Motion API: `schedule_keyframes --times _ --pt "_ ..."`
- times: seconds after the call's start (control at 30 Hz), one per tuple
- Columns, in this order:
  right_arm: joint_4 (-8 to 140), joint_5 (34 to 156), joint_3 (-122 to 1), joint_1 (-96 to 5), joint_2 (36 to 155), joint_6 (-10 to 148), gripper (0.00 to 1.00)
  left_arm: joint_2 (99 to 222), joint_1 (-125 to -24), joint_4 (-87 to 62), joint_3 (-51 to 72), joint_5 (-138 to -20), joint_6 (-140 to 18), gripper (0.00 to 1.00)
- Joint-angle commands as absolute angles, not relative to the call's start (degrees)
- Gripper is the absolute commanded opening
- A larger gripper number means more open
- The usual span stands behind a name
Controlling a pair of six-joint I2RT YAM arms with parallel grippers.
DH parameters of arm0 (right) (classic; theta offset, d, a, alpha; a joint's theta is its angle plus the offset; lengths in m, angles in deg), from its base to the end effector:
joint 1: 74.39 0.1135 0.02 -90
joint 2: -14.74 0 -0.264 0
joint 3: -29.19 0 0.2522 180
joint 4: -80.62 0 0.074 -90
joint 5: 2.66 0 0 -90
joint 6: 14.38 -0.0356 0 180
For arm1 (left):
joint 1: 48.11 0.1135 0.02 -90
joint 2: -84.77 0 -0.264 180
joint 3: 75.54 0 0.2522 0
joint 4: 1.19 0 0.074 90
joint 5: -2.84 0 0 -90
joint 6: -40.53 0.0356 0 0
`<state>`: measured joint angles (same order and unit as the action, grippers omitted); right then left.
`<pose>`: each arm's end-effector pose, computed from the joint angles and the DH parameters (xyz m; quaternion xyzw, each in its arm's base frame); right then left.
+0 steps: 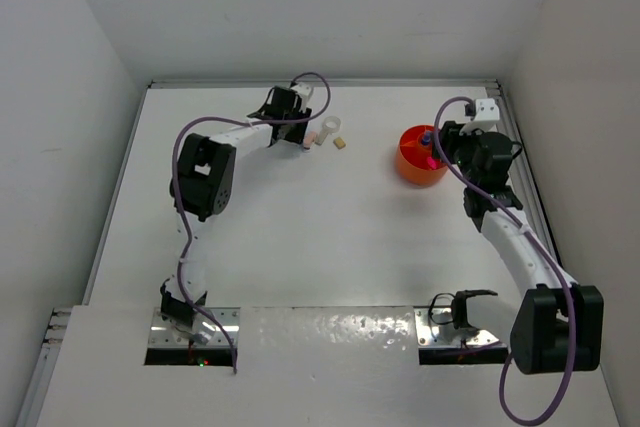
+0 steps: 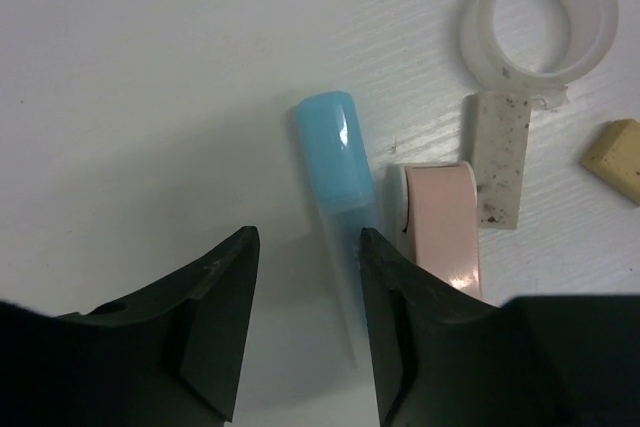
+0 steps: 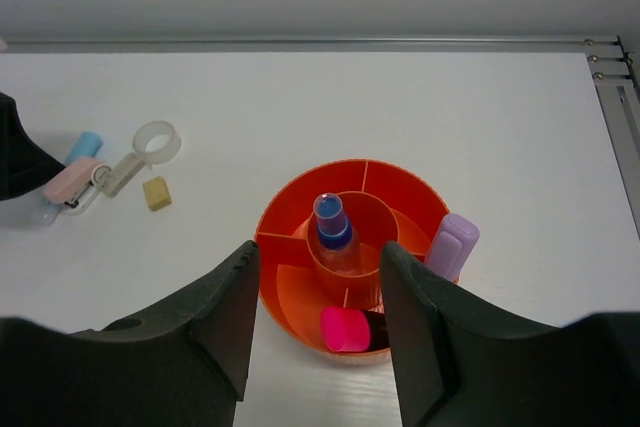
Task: Sort the stationery into containers
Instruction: Pick up the stationery from the center of the board.
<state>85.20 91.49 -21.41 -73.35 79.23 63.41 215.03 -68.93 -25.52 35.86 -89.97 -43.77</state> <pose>0.2591 0.0073 0.2735 0.0508 0.7603 0.1021 0.6395 0.4765 -0.1793 0.1585 0.2010 0.8952 -0.0299 0.3966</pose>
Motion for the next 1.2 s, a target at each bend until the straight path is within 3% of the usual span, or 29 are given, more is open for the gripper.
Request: schedule_keyframes --times 0.0,0.23,0.37,0.47,0.5,0.57,0.6,0.83,1.0,1.17 --pt "87.6 92.09 -21.04 -73.24 77.41 63.75 0.5 212.13 -70.25 -25.77 32.88 -89.02 -40.77 0.45" --pt "88.21 92.09 -20.34 -73.16 76.62 62.52 0.51 210.19 -70.87 -25.15 30.07 -88.3 -38.92 0.49" --pt "87.95 91.91 -20.16 -73.16 75.74 62.43 0.51 211.59 -70.43 -25.67 29.27 -91.63 -40.4 0.42" --pt "87.16 91.65 -19.99 -73.24 74.69 62.96 0.51 214.58 -69.12 -29.01 32.43 -91.55 -43.91 0.29" --pt "86.9 91.56 -20.08 -73.24 74.42 63.05 0.51 215.28 -68.59 -30.76 33.48 -91.56 -44.62 0.16" --pt "85.93 91.39 -20.34 -73.24 74.07 63.57 0.51 216.26 -68.24 -32.0 34.98 -91.3 -45.77 0.02" --pt "85.58 91.3 -20.69 -73.24 73.98 63.66 0.51 216.08 -68.23 -31.83 34.99 -90.86 -45.69 0.0" --pt "80.31 98.67 -25.43 -72.98 75.21 65.33 0.51 203.99 -67.09 -24.81 28.76 -83.39 -34.21 0.0" --pt "76.88 99.91 -30.79 -68.6 76.35 67.44 0.52 191.23 -64.46 -9.96 18.65 -74.87 -25.31 0.0" --pt "83.8 98.77 -34.83 -64.02 78.11 60.43 0.53 179.18 -64.71 5.74 9.69 -66.26 -23.01 0.0"
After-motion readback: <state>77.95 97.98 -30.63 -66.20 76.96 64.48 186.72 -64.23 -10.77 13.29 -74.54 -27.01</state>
